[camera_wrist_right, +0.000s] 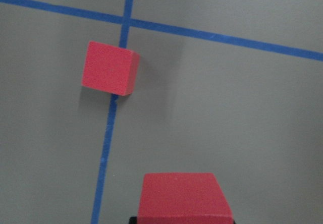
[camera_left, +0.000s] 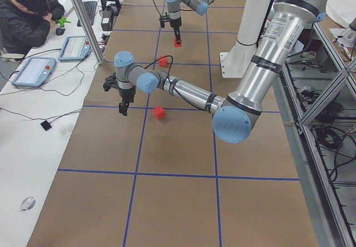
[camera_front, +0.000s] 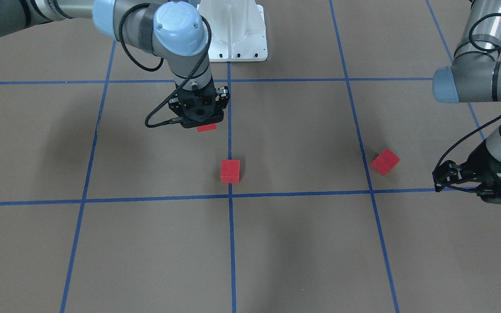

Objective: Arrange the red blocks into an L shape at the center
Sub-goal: 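Carry the red cube with the right gripper to the center cube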

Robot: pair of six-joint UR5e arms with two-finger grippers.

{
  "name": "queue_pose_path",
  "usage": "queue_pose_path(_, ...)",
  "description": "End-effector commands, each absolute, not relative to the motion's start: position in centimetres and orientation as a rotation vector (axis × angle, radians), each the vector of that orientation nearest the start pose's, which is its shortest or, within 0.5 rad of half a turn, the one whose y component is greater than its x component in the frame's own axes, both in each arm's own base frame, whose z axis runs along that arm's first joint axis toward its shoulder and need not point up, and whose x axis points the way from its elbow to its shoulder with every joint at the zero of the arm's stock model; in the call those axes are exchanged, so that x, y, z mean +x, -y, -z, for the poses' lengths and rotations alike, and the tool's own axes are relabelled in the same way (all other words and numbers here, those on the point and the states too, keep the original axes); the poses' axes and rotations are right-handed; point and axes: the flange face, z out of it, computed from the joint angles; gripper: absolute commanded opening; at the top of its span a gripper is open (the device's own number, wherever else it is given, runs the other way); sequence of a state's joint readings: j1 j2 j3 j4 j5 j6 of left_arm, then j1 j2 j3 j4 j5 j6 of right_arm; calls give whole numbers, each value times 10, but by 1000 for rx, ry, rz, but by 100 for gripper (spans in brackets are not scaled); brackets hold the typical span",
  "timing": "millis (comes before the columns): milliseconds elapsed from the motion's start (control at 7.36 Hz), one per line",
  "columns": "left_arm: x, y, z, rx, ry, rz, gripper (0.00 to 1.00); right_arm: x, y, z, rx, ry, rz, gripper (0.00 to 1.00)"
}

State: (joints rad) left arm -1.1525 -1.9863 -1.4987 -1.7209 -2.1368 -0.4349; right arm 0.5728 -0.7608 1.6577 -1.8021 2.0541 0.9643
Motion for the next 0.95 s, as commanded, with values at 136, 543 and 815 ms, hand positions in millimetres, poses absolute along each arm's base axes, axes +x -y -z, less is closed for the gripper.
queue_pose_path(136,199,644,-451,199,-700,-121,100,-600,456,-130,-67,762,109,0)
queue_pose_path(543,200,643,-452,197,-700,-122,100,-616,470,-147,-38,811,6,0)
queue_pose_path(815,201,643,-452,195,-700,-122,100,-613,474,-152,6,800,-24,0)
